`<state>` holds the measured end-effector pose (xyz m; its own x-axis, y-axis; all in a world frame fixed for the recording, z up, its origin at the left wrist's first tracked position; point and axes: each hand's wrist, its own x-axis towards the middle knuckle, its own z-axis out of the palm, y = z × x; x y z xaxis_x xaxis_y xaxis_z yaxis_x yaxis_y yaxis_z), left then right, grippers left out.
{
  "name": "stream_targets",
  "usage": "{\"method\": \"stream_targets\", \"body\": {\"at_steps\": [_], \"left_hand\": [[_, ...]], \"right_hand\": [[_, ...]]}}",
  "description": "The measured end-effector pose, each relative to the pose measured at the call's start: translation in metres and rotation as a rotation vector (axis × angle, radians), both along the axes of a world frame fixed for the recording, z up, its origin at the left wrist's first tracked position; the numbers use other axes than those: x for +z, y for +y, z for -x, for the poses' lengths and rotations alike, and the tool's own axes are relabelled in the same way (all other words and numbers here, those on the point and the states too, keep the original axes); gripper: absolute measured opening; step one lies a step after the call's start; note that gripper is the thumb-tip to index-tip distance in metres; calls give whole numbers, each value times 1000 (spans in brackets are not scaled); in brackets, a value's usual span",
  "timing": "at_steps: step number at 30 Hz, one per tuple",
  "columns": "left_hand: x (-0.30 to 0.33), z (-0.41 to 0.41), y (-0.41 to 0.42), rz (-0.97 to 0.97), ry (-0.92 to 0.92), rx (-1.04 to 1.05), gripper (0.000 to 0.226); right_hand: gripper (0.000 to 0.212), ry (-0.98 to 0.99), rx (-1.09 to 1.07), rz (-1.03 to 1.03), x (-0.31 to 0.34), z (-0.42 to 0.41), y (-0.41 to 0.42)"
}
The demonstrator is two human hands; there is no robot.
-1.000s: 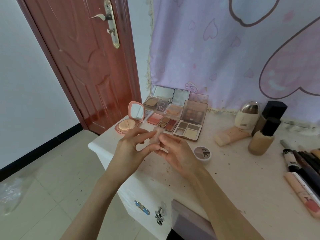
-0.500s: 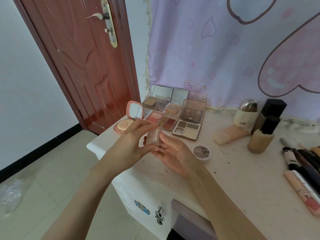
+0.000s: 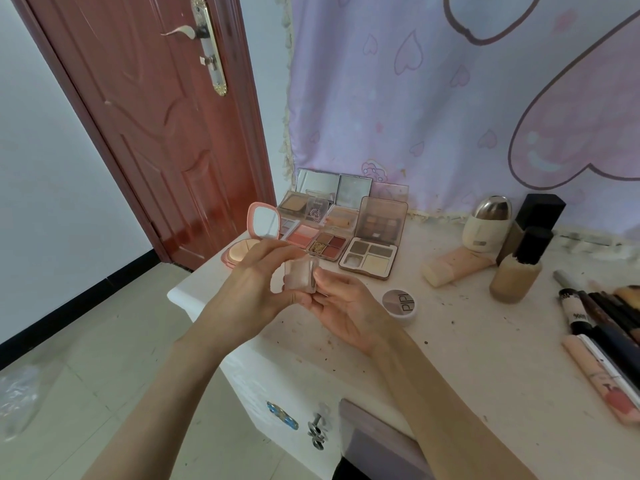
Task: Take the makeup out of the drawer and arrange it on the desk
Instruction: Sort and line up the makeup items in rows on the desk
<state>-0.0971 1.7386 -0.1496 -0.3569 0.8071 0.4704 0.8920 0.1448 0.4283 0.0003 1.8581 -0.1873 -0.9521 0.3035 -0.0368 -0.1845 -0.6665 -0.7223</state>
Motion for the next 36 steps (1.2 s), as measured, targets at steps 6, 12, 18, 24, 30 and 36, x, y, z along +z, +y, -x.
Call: {"method": "stream_targets", "body": {"at_steps": [6,12,18,24,30,36], "left_hand": [[-5,-5,-3,-145,-81,36,51],[-18,-3,-3,-329,-606,238,23],[-24,14,2,-389,-769,435,22],[-16,24,14,-360,-952,277,16],[-26,27,21,-291,-894,235,25],[-60,16,10,-163,-530,419,58]], "right_hand": [[17,63,-21,12,0,0,0],[24,54,-133,49,-4,8,1],[30,-140,-161,-108,-9,8,-3],[19,-293,-401,-675,-14,13,-6],[13,-402,-510,-775,-15,21,-2],[15,-519,-495,-665,-10,37,7]]}}
